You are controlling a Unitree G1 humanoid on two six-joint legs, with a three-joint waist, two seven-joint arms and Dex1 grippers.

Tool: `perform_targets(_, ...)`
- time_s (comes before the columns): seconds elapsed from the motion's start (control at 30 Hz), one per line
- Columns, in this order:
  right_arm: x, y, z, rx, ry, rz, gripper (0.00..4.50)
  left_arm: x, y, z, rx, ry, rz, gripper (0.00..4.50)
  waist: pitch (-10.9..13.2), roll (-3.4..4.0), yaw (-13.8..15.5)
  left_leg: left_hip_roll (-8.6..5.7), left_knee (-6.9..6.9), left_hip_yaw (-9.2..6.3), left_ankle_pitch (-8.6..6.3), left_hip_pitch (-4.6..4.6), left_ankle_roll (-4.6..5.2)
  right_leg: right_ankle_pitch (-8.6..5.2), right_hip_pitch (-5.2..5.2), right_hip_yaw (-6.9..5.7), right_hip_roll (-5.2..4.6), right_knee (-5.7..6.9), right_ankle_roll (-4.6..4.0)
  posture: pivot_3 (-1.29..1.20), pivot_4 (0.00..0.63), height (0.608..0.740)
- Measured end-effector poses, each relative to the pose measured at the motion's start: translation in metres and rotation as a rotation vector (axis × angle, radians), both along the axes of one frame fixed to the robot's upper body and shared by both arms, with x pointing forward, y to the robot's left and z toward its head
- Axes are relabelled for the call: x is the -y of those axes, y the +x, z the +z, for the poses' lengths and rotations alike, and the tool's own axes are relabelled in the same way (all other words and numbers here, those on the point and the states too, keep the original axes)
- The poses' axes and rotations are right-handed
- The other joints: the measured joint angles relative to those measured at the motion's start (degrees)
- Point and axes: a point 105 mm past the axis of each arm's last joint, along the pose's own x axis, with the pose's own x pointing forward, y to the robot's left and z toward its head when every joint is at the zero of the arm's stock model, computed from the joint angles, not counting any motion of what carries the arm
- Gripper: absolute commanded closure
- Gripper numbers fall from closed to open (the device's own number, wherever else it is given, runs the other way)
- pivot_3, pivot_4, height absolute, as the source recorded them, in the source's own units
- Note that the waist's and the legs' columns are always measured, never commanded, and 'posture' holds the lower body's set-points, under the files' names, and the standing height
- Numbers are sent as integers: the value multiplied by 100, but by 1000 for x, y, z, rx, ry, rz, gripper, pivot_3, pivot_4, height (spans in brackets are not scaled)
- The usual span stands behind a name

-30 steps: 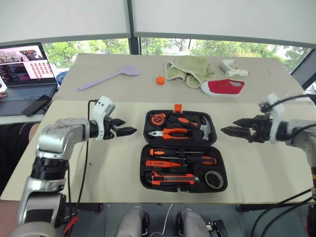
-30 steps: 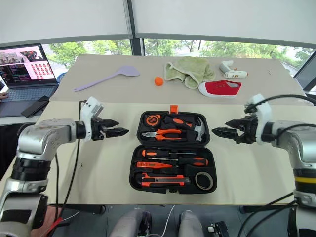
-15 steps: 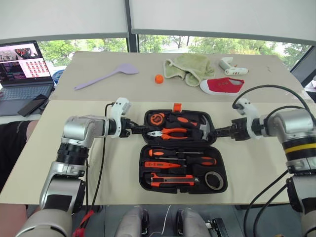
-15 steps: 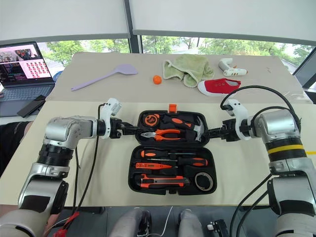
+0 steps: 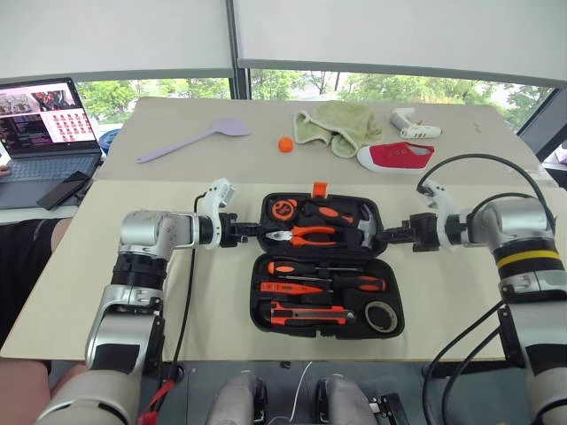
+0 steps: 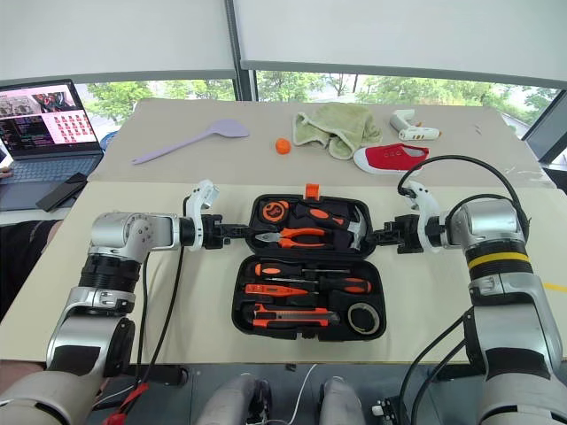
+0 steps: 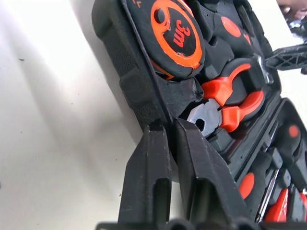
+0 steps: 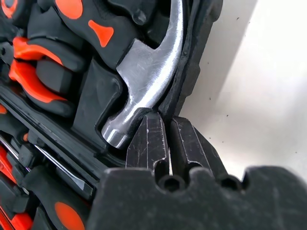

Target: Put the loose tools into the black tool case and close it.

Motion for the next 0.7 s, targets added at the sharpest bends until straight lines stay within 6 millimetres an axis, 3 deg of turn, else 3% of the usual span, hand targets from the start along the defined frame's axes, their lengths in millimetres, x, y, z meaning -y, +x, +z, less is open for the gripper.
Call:
perform_targets(0.17, -6, 4, 7, 262, -50, 64, 4500, -10, -4, 1, 146, -60, 18, 4424, 0, 0, -77, 0, -24, 7, 14, -11, 1, 0, -26, 6, 3, 0, -1, 0, 150, 740)
perform_targets(0.33, -12, -9, 20, 579, -183, 176, 4500, -17, -14, 7, 381, -61, 13, 4424, 1, 1, -76, 4, -35, 21, 30, -47, -6, 0, -84, 10, 12, 4, -2, 0, 150, 740)
perform_targets(0.4, -19, -36, 27, 850, -268, 273, 4500, -28, -29, 11, 644, 10, 19, 4424, 1, 1, -66, 10, -48, 31, 41, -53, -8, -1, -92, 8, 20, -10, -3, 0, 150, 740)
perform_targets(0.5, -25, -66, 21, 1046, -377, 365, 4500, -36, -54, 8, 886, 121, 12, 4424, 0, 2, -80, 14, -55, 46, 40, -38, -8, -2, -87, 14, 19, -18, -6, 0, 150, 740)
perform_targets(0.7, -24, -108, -2, 1374, -667, 588, 4500, -46, -97, -13, 1117, 291, -25, 4424, -2, 4, -78, 17, -55, 67, 5, 19, -5, -2, -45, 31, 5, -14, -10, 0, 150, 740)
